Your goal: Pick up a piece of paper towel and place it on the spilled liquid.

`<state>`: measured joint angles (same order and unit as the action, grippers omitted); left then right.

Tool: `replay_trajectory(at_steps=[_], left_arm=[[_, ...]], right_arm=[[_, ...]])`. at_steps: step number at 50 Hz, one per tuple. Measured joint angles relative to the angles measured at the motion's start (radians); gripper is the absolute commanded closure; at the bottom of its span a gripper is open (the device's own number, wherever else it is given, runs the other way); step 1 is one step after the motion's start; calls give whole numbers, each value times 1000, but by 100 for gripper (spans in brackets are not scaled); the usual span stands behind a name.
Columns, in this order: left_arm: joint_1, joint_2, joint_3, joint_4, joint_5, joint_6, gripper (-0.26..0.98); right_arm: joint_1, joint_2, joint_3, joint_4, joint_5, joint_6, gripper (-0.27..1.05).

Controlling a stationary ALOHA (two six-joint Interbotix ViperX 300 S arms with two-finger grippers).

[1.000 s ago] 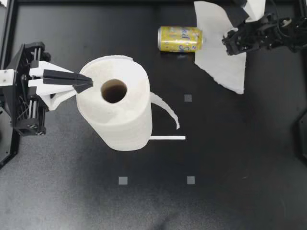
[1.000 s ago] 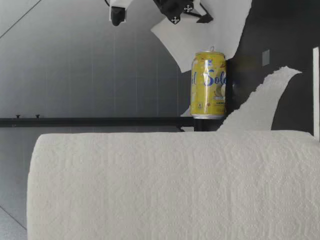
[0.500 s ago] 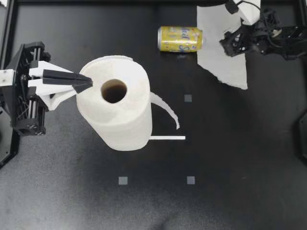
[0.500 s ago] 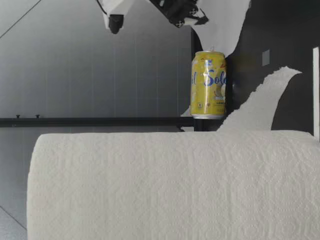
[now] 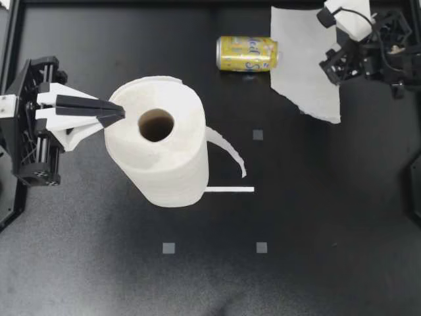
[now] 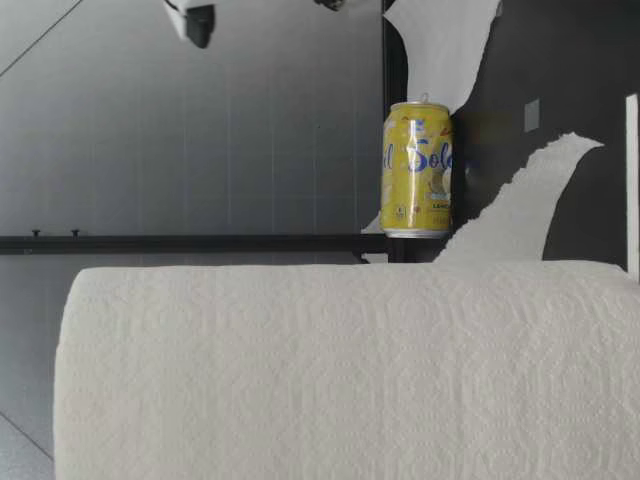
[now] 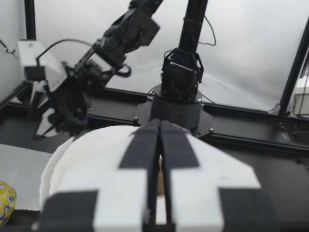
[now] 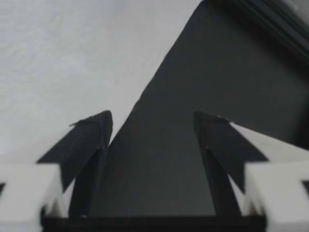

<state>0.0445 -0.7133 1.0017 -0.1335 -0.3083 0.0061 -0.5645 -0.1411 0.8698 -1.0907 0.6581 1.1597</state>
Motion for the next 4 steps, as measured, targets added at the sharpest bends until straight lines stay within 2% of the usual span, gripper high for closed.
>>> replay_trajectory(at_steps=[4], left_arm=[[0, 0, 0, 3, 2, 0, 66]], right_arm=[[67, -57, 0, 74, 54, -48, 12]])
